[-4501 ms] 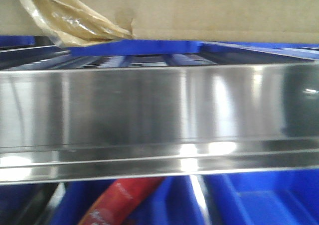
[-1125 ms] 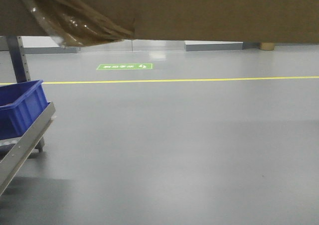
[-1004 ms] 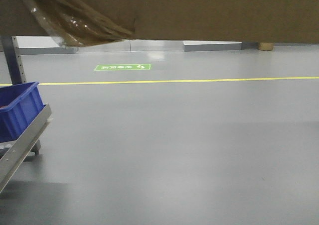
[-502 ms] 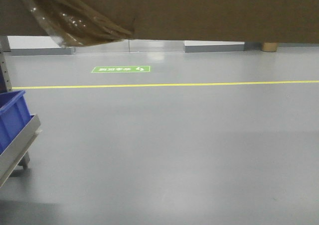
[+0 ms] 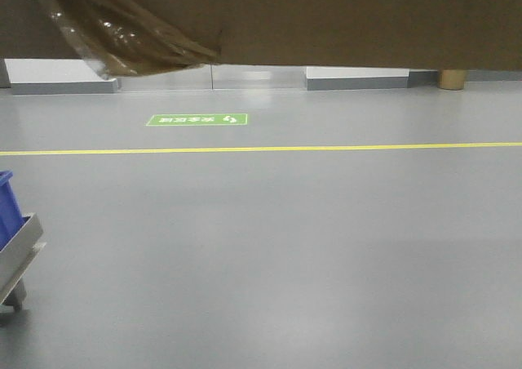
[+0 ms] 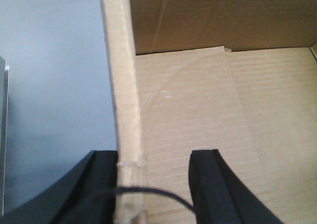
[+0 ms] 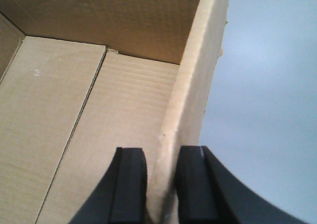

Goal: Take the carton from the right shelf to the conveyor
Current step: 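Hold the carton in both grippers while the base drives away from the shelf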

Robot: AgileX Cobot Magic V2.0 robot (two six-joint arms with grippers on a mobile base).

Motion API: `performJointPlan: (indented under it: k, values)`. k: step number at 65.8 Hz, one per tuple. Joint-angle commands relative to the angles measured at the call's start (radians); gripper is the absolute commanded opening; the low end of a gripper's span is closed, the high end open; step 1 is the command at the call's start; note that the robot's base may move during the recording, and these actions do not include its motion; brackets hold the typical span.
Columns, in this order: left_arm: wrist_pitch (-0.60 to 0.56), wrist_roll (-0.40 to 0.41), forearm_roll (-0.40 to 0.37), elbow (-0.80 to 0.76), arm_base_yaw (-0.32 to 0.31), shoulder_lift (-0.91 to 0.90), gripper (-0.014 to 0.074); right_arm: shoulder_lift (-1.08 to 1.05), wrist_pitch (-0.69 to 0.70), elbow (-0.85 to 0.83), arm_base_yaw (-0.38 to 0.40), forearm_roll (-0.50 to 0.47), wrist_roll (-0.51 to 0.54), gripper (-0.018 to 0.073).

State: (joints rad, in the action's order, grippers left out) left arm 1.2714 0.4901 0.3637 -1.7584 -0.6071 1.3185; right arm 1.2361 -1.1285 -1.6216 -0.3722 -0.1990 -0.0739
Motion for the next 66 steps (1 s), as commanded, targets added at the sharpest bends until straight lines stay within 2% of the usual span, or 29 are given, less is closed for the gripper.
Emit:
performJointPlan:
  k: [1, 66]
  values:
    - [-0.067, -0.033, -0.063, -0.006, -0.016, -0.008, -0.0016, -0.003, 0.068, -0.006, 0.000, -0.047, 0.011, -0.0064]
    - [-0.067, -0.033, -0.053, -0.006, -0.016, -0.008, -0.0016, -0.003, 0.126, -0.006, 0.000, -0.047, 0.011, -0.0064]
